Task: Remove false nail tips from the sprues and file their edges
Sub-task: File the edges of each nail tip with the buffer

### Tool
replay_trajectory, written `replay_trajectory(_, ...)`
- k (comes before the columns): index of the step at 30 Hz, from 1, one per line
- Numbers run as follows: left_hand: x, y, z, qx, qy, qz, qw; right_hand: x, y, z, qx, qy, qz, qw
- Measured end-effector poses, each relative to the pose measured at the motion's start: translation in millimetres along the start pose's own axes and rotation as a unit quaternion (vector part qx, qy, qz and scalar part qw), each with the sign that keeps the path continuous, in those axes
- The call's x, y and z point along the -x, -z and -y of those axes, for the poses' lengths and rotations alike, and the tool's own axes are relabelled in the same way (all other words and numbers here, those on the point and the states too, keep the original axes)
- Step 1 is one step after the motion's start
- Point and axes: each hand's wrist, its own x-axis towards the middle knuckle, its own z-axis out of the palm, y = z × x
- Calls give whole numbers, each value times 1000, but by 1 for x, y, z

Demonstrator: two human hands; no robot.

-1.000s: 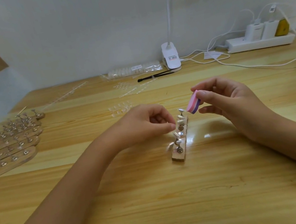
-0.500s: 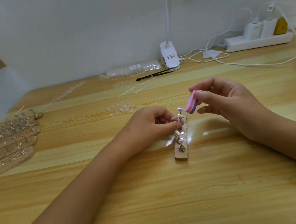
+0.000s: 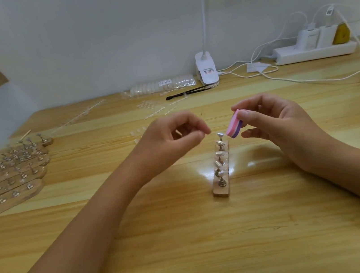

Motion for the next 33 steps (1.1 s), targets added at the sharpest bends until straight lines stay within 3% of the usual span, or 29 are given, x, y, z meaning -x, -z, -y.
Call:
replay_trajectory(2, 2, -3, -6, -63, -128, -40, 989, 0, 0, 0, -6, 1, -5, 1000)
replay_trajectory(3, 3, -6, -8, -142, -207, -51, 967, -1, 1, 0, -9, 2, -8, 1000)
replay_trajectory(6, 7, -21, -5, -360, -398, -77, 840, -2, 2, 0, -23, -5, -20, 1000)
replay_trajectory(8, 9, -28, 1, -401, -438, -73, 802, -3, 4, 1, -41, -17, -39, 998)
replay_trajectory(15, 10, -40, 7, -394, -456, -106, 791, -7, 7, -1, -73, -48, -82, 993)
replay_trajectory(20, 8, -35, 11, -377, -433, -90, 814, -7, 6, 1, -80, -49, -83, 992)
replay_trajectory(28, 5, -25, 20, -394, -426, -99, 808, -8, 6, 1, -85, -53, -80, 992)
replay_trajectory(33, 2, -28, 22, -364, -405, -96, 833, -8, 7, 1, -81, -58, -80, 992)
